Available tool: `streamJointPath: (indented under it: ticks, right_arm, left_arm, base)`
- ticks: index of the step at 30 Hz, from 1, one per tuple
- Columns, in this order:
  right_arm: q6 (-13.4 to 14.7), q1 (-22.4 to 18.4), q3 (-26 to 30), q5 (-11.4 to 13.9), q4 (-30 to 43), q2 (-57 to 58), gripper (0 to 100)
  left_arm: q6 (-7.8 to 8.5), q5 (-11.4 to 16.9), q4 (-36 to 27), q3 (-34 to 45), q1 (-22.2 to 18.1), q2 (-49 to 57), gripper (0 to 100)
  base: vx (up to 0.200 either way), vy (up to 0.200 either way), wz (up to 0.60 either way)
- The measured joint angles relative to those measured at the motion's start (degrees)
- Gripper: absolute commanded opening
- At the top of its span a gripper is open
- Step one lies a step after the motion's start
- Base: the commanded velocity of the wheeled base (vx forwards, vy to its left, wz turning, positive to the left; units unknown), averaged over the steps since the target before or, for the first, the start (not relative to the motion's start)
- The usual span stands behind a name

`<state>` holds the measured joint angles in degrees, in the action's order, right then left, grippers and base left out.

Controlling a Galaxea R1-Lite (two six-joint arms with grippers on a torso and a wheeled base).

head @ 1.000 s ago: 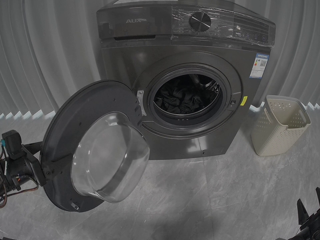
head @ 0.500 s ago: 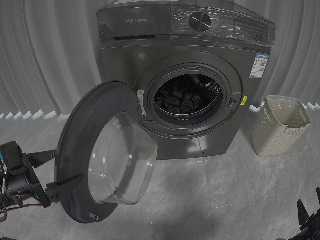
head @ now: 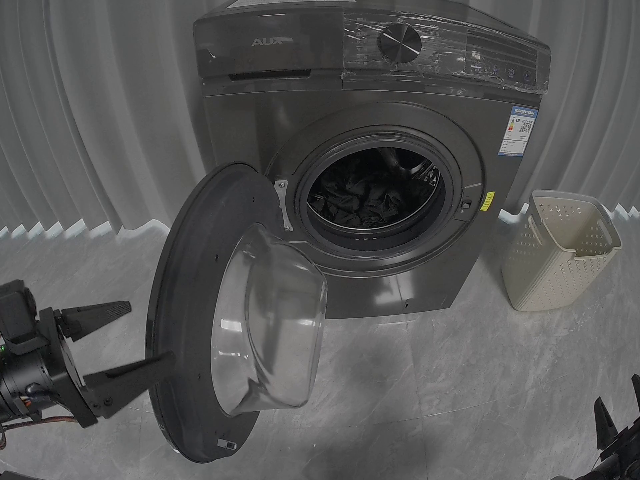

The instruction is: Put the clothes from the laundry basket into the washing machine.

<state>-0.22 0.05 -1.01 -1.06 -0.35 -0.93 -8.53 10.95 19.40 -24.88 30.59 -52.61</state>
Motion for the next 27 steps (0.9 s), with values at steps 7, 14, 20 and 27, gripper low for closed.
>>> streamJointPath:
  ticks: [7,14,20,27]
  right_arm:
    - [-0.02,0.02,0.0,0.02,0.0,0.0,100]
    - [0.0,0.02,0.0,0.0,0.02,0.0,100]
    - [-0.02,0.02,0.0,0.02,0.0,0.0,100]
    - [0.0,-0.02,0.0,0.02,0.02,0.0,100]
  left_arm:
    - [1.15,-5.25,-0.51,-0.09,-7.28,3.96,100]
    - [7.25,-6.05,-0.87,1.9,-16.94,4.06,100]
    - [9.68,-5.97,0.3,3.44,-18.38,-1.18,100]
    - [9.44,-4.57,5.64,3.41,-13.7,-8.33,100]
  base:
    - [0.0,0.0,0.0]
    - [0.0,0.0,0.0]
    - [0.0,0.0,0.0]
    - [0.0,0.0,0.0]
